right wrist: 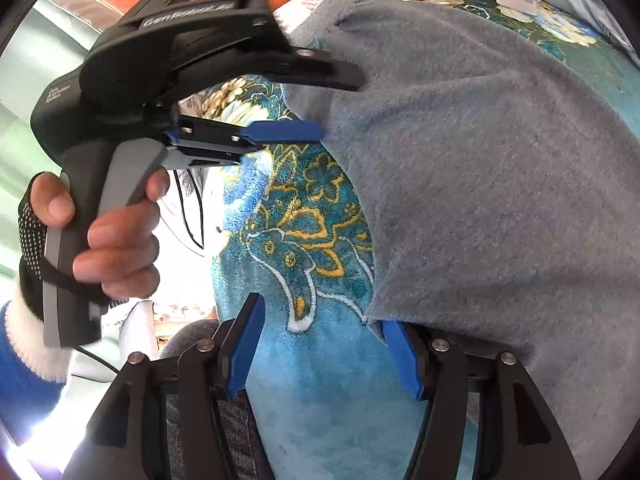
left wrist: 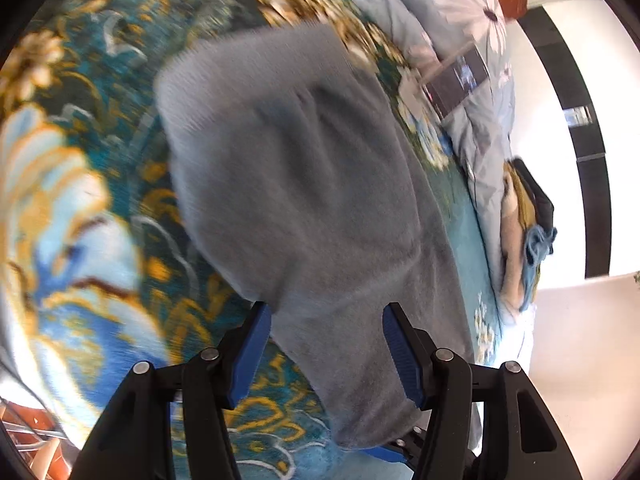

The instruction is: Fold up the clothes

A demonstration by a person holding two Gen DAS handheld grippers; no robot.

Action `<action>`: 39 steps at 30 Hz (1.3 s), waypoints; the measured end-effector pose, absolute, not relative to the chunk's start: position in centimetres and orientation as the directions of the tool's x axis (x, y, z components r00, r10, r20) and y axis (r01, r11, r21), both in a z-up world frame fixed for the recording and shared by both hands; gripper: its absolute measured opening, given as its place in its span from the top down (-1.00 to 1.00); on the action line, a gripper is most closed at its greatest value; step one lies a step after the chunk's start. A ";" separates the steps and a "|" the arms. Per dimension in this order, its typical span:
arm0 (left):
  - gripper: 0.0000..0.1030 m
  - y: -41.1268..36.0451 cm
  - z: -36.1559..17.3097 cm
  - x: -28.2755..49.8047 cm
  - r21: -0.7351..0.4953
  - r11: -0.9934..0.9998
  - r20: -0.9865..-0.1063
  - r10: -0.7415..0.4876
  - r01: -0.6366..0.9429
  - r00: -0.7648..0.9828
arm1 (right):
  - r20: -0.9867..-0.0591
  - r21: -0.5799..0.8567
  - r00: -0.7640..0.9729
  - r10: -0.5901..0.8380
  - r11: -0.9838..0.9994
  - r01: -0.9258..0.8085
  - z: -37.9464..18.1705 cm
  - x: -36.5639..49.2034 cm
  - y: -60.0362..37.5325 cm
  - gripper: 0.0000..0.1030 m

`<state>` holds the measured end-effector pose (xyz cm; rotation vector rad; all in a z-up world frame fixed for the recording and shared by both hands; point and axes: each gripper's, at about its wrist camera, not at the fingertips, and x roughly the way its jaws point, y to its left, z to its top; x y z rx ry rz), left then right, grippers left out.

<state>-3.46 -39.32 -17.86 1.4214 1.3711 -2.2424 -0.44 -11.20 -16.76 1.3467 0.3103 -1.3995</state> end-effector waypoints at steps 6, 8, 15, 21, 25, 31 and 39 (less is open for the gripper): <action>-0.26 -43.4 -18.3 -2.2 -0.580 -0.514 -0.804 0.240 0.632 -0.543 | -0.787 0.498 0.198 -0.584 -0.413 0.762 -13.4 -1.8 -8.6 -0.20; -0.26 -44.8 -19.1 -2.2 -0.596 -0.466 -0.797 0.241 0.654 -0.554 | -0.789 0.487 0.166 -0.591 -0.438 0.755 -13.0 -1.5 -7.7 -0.20; -0.22 -47.5 -20.9 -2.2 -0.692 -0.328 -0.720 0.248 0.643 -0.648 | -0.825 0.430 0.024 -0.564 -0.600 0.675 -12.4 -2.9 -2.1 -0.20; -0.01 -48.9 -22.2 -2.5 -0.760 -0.183 -0.649 0.239 0.623 -0.722 | -0.831 0.451 -0.047 -0.555 -0.719 0.529 -11.5 -4.5 5.3 -0.20; 0.30 -48.6 -22.2 -3.1 -0.719 -0.218 -0.695 0.206 0.660 -0.689 | -0.843 0.466 -0.072 -0.533 -0.791 0.396 -11.9 -5.2 10.8 -0.20; 0.45 -48.4 -21.0 -4.0 -0.579 -0.332 -0.810 0.138 0.744 -0.569 | -0.877 0.423 -0.174 -0.448 -0.891 0.163 -12.2 -4.2 20.7 -0.20; 0.36 -47.7 -19.4 -3.7 -0.539 -0.343 -0.839 0.143 0.769 -0.525 | -0.903 0.372 -0.306 -0.301 -0.904 -0.211 -12.8 -2.1 35.1 -0.20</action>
